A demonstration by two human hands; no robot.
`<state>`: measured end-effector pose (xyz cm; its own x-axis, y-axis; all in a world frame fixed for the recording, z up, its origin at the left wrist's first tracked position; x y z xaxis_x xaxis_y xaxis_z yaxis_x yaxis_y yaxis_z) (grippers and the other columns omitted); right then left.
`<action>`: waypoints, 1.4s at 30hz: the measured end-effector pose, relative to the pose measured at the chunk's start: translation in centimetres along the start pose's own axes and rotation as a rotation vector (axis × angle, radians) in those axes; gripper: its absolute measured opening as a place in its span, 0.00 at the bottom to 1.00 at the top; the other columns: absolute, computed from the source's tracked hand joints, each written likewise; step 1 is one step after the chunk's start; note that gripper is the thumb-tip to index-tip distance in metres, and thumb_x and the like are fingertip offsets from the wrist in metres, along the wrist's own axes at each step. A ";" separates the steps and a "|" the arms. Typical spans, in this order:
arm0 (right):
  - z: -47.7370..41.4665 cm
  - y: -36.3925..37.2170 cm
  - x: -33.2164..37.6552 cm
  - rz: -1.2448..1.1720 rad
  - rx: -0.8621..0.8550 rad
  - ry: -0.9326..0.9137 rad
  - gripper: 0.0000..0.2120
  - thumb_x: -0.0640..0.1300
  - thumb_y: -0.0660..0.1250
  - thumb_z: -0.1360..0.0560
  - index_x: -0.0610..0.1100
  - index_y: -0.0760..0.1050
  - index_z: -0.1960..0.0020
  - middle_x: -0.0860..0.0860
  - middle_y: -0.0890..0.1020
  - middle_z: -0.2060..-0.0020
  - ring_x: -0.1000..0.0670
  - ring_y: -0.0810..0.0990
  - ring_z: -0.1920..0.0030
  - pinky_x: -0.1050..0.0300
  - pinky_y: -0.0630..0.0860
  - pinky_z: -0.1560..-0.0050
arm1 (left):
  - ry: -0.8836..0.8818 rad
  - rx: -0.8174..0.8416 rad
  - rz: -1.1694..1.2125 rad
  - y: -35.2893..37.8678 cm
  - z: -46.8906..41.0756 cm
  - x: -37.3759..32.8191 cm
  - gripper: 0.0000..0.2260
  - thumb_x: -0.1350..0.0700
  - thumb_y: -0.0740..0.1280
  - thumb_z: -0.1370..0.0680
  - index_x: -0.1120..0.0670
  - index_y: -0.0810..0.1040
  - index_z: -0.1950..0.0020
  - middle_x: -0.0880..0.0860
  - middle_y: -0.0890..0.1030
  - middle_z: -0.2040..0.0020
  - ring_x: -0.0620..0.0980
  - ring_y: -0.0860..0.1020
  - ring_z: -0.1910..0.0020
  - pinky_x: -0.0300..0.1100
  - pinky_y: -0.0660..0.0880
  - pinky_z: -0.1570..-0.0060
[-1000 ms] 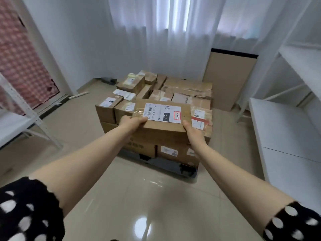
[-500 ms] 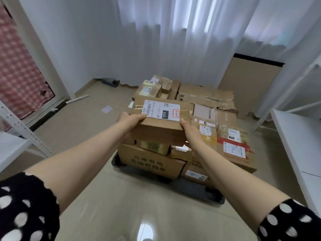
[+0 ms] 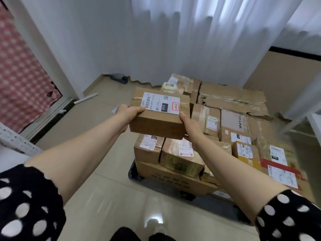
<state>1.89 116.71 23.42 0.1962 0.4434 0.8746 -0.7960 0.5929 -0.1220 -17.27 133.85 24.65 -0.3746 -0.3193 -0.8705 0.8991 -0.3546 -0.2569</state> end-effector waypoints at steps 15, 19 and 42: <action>-13.2 14.4 8.2 -0.079 -0.227 -0.010 0.25 0.66 0.62 0.28 0.48 0.75 0.42 0.48 0.78 0.45 0.48 0.76 0.46 0.47 0.73 0.38 | 0.039 0.139 -0.047 -7.9 -20.6 -6.9 0.32 0.46 0.76 0.33 0.60 0.72 0.36 0.56 0.79 0.44 0.54 0.78 0.47 0.50 0.77 0.43; -15.2 17.4 10.1 -0.085 -0.248 -0.014 0.23 0.64 0.62 0.26 0.46 0.75 0.42 0.48 0.78 0.48 0.48 0.76 0.47 0.49 0.73 0.42 | 0.032 0.209 -0.034 -9.4 -24.9 -8.2 0.36 0.44 0.77 0.41 0.59 0.74 0.39 0.55 0.80 0.46 0.53 0.80 0.48 0.49 0.78 0.44; -50.3 13.6 20.5 -0.169 -0.392 0.081 0.24 0.59 0.64 0.25 0.45 0.74 0.37 0.46 0.77 0.40 0.44 0.75 0.40 0.51 0.71 0.44 | 0.077 0.316 -0.132 6.6 -56.7 -23.8 0.24 0.50 0.75 0.29 0.57 0.73 0.37 0.54 0.79 0.43 0.52 0.77 0.46 0.45 0.74 0.46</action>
<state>23.86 167.63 16.08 0.3623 0.3603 0.8596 -0.4742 0.8652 -0.1628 10.49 188.96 19.87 -0.4542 -0.1897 -0.8704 0.7249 -0.6466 -0.2374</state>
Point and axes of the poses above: each hand's wrist, its own z-axis away from the middle knuckle, its own y-axis out of the palm, x = y × z, the point moved 8 cm from there along -z, towards the middle knuckle
